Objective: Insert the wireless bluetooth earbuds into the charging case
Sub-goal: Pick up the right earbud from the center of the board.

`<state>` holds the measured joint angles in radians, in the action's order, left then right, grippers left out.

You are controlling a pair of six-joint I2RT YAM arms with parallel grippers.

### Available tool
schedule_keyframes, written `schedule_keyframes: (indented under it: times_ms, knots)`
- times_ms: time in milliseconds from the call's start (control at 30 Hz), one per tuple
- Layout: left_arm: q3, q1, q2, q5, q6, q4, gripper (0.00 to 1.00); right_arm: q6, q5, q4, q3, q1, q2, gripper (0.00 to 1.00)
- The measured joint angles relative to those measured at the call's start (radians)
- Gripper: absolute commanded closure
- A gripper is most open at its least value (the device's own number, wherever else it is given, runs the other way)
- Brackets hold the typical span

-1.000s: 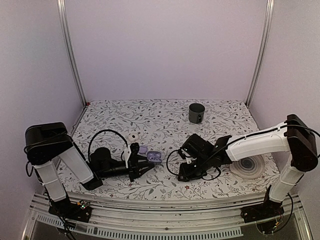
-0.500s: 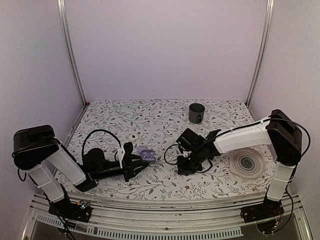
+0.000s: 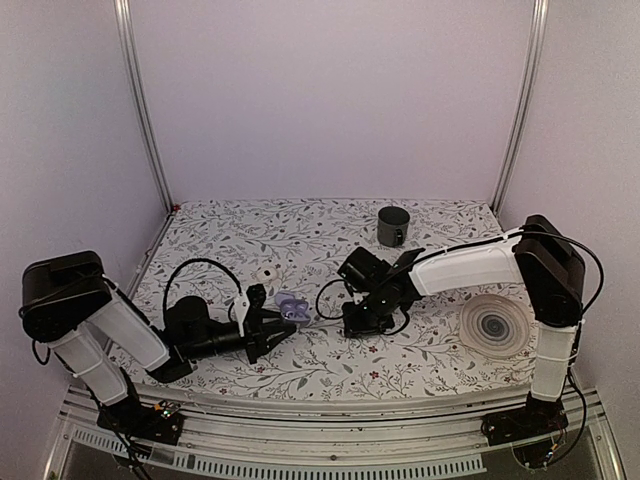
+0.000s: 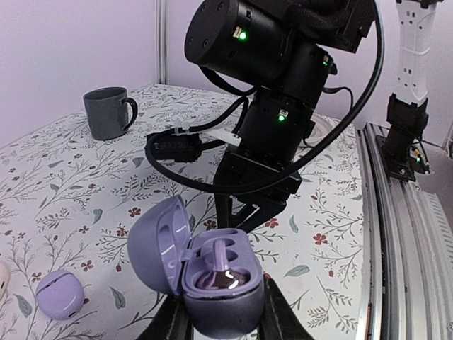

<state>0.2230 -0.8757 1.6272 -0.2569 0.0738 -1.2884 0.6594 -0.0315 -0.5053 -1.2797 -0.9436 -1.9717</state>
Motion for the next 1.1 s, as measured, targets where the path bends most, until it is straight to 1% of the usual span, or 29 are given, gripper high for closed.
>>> schedule_keyframes:
  times_ms: [233,500,567,600,633,667,800,867,967,1100]
  knots:
    - [0.000,0.000,0.000,-0.006,0.000,0.025,1.00,0.044,-0.008,0.001,-0.008,0.001,-0.005,0.70]
    - [0.001,0.000,-0.019,-0.011,-0.003,0.050,1.00,0.031,-0.005,-0.009,-0.103,-0.001,-0.073,0.74]
    - [0.001,0.000,-0.025,-0.011,-0.003,0.054,1.00,0.023,-0.004,-0.012,-0.114,-0.004,-0.080,0.79]
    - [0.001,0.000,-0.027,-0.011,-0.003,0.055,1.00,0.019,-0.003,-0.014,-0.116,-0.005,-0.084,0.80]
    - [0.001,0.000,-0.028,-0.011,-0.003,0.057,1.00,0.014,0.000,-0.017,-0.119,-0.006,-0.085,0.85]
    - [0.001,0.000,-0.029,-0.011,-0.003,0.059,1.00,0.011,0.001,-0.018,-0.121,-0.007,-0.088,0.87]
    - [0.001,0.000,-0.031,-0.010,-0.003,0.072,1.00,-0.029,0.011,-0.019,-0.130,-0.017,-0.094,0.94]
    - [0.001,0.000,-0.031,-0.010,-0.003,0.082,1.00,-0.063,0.018,-0.019,-0.131,-0.024,-0.095,0.95]
    - [0.001,0.000,-0.031,-0.006,-0.007,0.092,1.00,-0.129,0.023,0.005,-0.101,-0.037,-0.078,0.96]
    - [0.002,0.000,-0.028,-0.004,-0.023,0.106,1.00,-0.216,0.021,0.019,0.022,-0.060,0.014,0.96]
